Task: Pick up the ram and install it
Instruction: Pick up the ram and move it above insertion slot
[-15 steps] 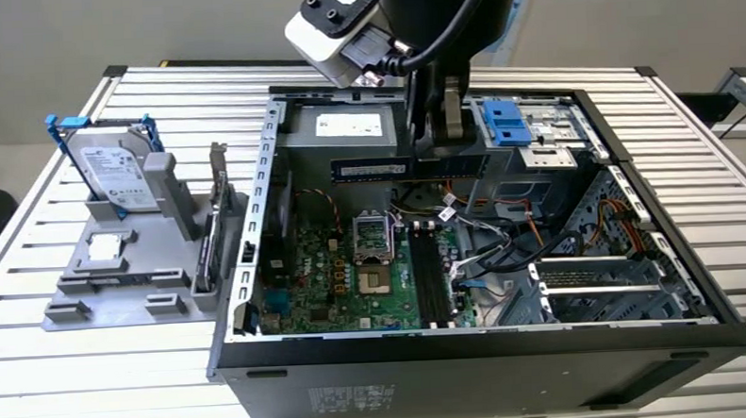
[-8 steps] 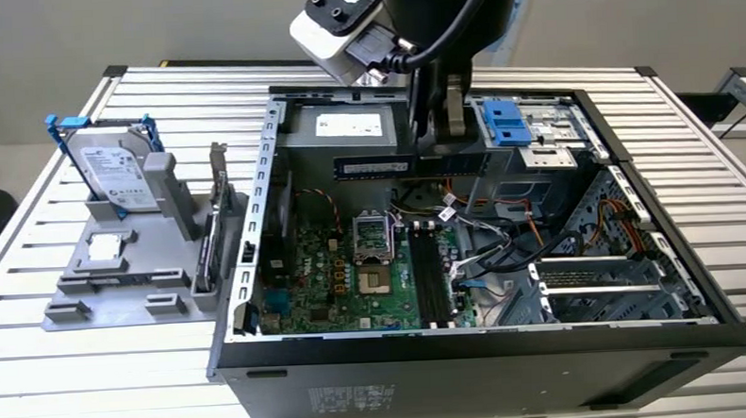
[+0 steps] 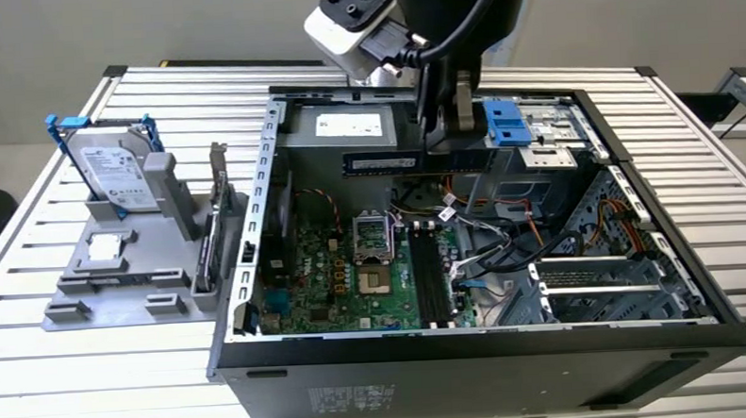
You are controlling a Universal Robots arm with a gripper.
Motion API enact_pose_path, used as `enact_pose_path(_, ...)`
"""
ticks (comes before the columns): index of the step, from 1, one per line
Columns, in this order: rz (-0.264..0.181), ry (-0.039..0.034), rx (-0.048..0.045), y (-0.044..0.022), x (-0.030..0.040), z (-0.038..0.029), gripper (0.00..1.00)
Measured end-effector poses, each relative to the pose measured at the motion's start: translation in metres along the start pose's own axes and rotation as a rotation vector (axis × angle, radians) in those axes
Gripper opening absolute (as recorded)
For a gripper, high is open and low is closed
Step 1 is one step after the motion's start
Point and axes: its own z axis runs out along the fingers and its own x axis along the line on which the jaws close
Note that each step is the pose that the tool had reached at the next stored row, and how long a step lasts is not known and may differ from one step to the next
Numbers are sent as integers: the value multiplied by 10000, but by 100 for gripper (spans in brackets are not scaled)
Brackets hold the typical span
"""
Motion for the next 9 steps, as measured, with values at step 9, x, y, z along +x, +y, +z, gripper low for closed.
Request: enact_pose_path(9,25,-2,0,99,72,17,0)
